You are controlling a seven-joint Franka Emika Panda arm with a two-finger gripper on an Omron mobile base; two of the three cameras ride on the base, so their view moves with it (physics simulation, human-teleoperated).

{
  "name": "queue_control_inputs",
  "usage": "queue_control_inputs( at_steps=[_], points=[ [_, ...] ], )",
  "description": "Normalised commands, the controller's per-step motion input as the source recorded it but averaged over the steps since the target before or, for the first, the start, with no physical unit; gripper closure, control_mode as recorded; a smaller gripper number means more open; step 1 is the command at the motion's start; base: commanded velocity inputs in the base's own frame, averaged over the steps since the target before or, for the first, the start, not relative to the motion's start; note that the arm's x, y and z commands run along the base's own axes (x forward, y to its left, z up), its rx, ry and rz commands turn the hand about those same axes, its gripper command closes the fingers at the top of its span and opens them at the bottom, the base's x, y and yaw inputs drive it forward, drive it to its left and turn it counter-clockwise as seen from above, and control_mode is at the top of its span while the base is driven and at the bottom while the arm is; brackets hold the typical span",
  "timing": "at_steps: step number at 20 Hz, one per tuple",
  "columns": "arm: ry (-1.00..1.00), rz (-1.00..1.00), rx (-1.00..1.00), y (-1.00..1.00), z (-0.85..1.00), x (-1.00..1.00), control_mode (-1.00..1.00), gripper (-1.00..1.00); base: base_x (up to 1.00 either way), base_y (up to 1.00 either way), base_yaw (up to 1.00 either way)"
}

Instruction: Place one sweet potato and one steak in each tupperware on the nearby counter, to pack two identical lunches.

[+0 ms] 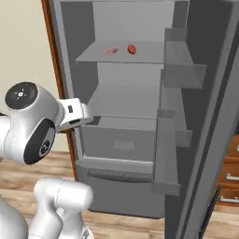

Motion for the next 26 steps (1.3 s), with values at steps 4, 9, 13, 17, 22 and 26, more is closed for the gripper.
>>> queue_control_inputs(
  at_steps=[4, 9, 13, 17, 22, 26],
  points=[
    [0.0, 0.0, 0.0, 0.0, 0.0, 0.0, 1.0, 1.0, -1.0, -0.09, -0.03],
    [0.0, 0.0, 0.0, 0.0, 0.0, 0.0, 1.0, 1.0, -1.0, -0.55, -0.01],
    [0.0, 0.0, 0.0, 0.0, 0.0, 0.0, 1.0, 1.0, -0.87, -0.69, 0.0],
    [0.0, 0.0, 0.0, 0.0, 0.0, 0.0, 1.0, 1.0, -0.46, -0.84, -0.03],
    [0.0, 0.0, 0.0, 0.0, 0.0, 0.0, 1.0, 1.0, -0.04, -0.97, -0.02],
    [0.0, 0.0, 0.0, 0.0, 0.0, 0.0, 1.0, 1.0, 0.0, -0.97, -0.02]
  ],
)
